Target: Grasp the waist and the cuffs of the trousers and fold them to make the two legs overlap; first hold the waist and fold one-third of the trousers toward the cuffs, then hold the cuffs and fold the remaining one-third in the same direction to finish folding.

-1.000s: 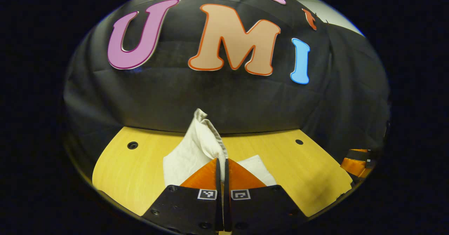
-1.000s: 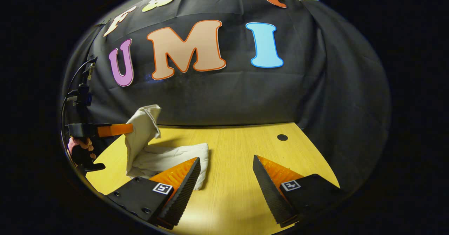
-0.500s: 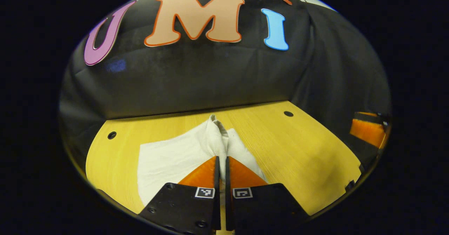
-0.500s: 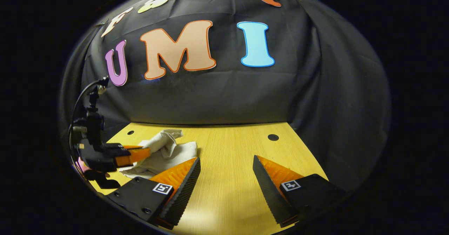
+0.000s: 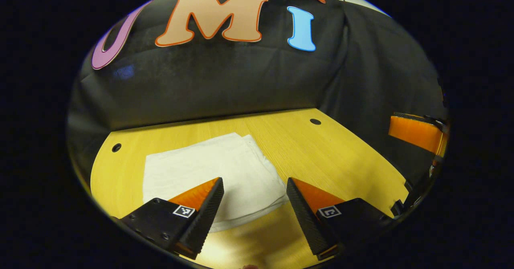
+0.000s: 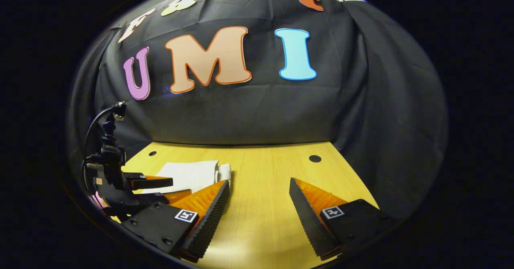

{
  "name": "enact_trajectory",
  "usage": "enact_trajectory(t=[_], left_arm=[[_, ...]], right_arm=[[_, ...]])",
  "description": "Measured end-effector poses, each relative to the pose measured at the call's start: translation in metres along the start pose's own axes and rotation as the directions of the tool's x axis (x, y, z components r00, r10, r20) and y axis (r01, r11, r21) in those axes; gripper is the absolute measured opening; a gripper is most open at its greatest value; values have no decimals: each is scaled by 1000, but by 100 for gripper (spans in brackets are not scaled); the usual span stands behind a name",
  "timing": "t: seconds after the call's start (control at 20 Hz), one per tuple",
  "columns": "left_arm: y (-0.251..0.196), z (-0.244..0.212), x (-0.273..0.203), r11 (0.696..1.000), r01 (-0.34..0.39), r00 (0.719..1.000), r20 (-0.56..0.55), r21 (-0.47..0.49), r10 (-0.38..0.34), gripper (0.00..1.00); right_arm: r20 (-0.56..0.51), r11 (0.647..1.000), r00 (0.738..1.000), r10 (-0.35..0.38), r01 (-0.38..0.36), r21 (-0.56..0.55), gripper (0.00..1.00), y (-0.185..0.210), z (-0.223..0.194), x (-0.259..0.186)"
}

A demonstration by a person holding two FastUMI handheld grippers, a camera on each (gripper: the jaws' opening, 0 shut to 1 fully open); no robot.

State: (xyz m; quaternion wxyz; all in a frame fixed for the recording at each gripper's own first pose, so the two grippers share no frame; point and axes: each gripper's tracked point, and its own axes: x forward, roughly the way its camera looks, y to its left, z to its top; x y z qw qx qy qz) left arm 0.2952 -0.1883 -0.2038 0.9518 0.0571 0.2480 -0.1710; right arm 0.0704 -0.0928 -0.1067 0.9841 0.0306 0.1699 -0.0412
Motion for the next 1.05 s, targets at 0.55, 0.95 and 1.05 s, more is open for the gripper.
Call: enact_trajectory(t=[0.55, 0.95, 1.05], left_arm=[[118, 15, -122, 980, -197, 974, 103, -33, 200, 95], [140, -9, -180, 962, -246, 959, 117, -116, 259, 95], [140, -13, -185, 962, -247, 959, 112, -116, 259, 96]], right_arm=[[61, 995, 994, 95, -96, 15, 92, 78, 10, -23], [98, 995, 992, 81, -87, 53, 96, 104, 9, -50], [93, 996, 993, 68, -74, 57, 96, 104, 7, -54]])
